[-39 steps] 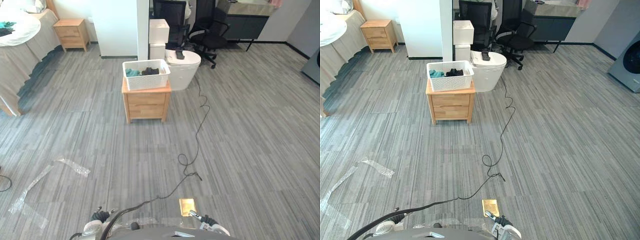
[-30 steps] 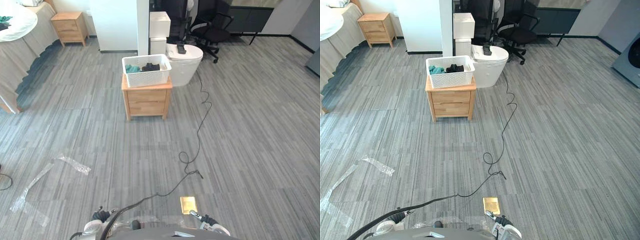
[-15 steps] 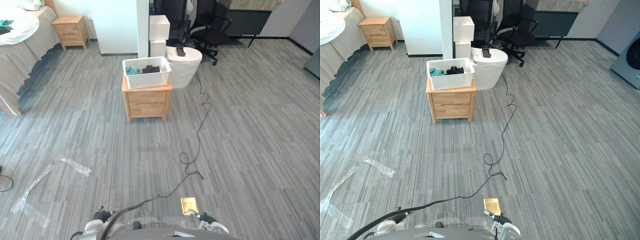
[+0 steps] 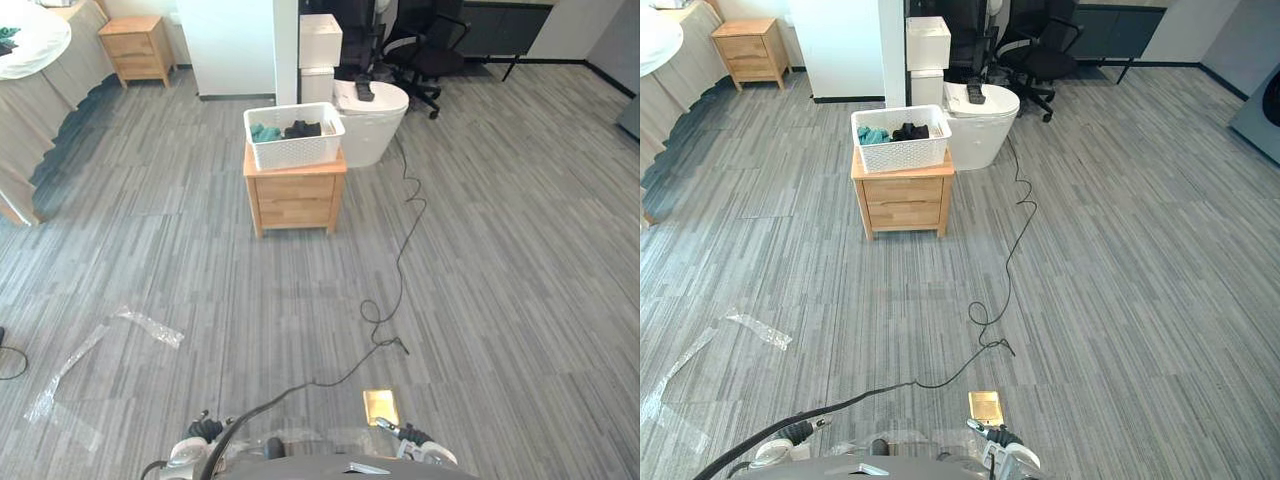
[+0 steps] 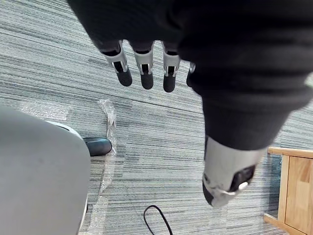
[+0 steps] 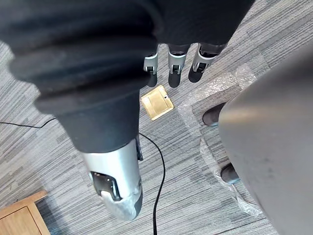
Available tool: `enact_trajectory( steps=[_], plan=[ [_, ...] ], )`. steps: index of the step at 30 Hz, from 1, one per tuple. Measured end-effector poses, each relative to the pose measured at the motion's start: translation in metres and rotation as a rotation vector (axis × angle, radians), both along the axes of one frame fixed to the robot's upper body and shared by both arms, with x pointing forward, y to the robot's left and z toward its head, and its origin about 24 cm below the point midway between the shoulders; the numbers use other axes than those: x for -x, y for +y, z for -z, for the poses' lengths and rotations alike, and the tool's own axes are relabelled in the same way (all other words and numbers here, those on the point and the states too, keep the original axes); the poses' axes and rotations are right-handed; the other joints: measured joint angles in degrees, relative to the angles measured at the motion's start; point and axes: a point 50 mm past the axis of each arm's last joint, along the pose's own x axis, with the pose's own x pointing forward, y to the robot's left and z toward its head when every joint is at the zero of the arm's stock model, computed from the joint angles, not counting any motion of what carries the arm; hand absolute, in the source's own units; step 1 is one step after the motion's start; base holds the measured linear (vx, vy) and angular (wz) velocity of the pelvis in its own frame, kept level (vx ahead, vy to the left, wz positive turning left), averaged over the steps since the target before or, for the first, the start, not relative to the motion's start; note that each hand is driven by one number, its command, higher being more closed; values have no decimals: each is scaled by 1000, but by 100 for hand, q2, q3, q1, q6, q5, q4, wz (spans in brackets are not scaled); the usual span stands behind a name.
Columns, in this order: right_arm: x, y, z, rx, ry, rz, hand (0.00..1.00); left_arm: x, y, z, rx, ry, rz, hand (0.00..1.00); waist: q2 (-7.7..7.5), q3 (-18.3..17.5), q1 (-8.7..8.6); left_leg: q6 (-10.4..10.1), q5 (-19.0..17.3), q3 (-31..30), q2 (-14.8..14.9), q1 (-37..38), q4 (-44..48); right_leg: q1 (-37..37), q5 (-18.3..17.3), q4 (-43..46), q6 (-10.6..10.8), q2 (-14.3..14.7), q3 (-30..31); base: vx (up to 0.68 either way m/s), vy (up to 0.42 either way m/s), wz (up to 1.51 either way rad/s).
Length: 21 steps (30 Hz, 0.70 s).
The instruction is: Pick up the laundry basket with both hands and put the clothes into the washing machine.
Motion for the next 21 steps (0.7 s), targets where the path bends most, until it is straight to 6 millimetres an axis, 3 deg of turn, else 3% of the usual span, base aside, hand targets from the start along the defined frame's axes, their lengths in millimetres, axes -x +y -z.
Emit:
enact_trajectory(
  steps=[3,4,5,6,7,8,9,11,13,14,16,18,19,20,21],
  plan=[
    [-6,-1,-2,2,-17,4,0,-4,1,-2,-6,-16,11,0,-74,115,1,134,-108,25,-100,-78,2,-452,-479,788,179,-146,-20,-31,22,10],
    [-3,-4,-2,0,-16,34,0,-5,2,-2,-9,-18,22,0,-119,136,-8,162,-236,119,-186,-62,5,-633,-767,1246,518,-333,-129,31,46,40],
    [0,-6,-1,-2,-14,57,0,-5,2,-2,-9,-17,29,0,-135,148,-15,188,-305,133,-223,-45,5,-723,-875,1578,710,-433,-171,55,35,41],
    [1,-9,-2,-5,-22,92,0,-8,2,-3,-9,-26,29,0,-119,206,5,233,-292,146,-245,-35,4,-1098,-899,2381,714,-457,-144,52,52,19],
    [-6,-12,-5,-10,-58,139,0,-12,4,-4,-10,-37,19,0,-53,305,48,239,-289,160,-243,43,7,-1745,-710,3706,422,-592,-120,45,54,13],
    [-9,-10,-6,-26,-85,176,0,-15,11,-6,-22,-47,-2,0,-132,439,36,279,-327,151,-232,188,13,-2185,-715,4606,390,-644,-110,49,60,7],
    [-10,-10,-6,-31,-92,187,0,-15,14,-7,-28,-50,-13,0,-110,492,40,290,-361,140,-215,239,21,-2362,-742,4830,406,-653,-129,156,51,9],
    [-6,-9,-5,-52,-89,248,0,-15,18,-7,-34,-46,-23,0,-195,528,49,240,-508,104,-105,419,8,-2730,-870,4570,302,-689,-380,222,52,6],
    [-3,-11,-4,-61,-82,298,0,-16,15,-7,-25,-40,-19,0,-183,530,-24,147,-676,61,12,521,7,-2782,-635,3266,241,-679,-656,251,22,10],
    [-2,-12,-3,-65,-79,318,0,-18,12,-7,-14,-45,-17,0,-187,529,-41,70,-763,28,35,551,7,-2778,-191,2102,238,-664,-733,375,-23,9],
    [5,-15,-1,-69,-53,351,0,-19,7,-6,5,-49,-17,0,-200,526,-91,-42,-1008,-67,23,645,25,-2744,566,602,302,-665,-776,558,-84,20],
    [15,-16,2,-77,-16,382,0,-19,6,-6,15,-50,-36,0,-163,537,-180,-182,-1326,-225,176,855,168,-2806,727,805,109,-607,-780,602,-155,52],
    [19,-17,2,-80,-6,402,0,-12,11,-5,11,-40,-72,0,-73,526,-250,-474,-1661,-320,475,839,641,-2711,777,1047,-210,-383,-857,567,-185,59],
    [20,-15,3,-84,-4,406,0,-9,15,-5,5,-37,-89,0,-84,506,-252,-632,-1811,-340,606,745,1057,-2607,849,1049,-300,-256,-910,729,-297,61],
    [22,-11,4,-96,-1,418,0,-4,23,-5,-7,-30,-127,0,-186,453,-232,-788,-2053,-328,798,329,2394,-2365,1048,1003,-476,-80,-928,862,-425,29]
  ],
)
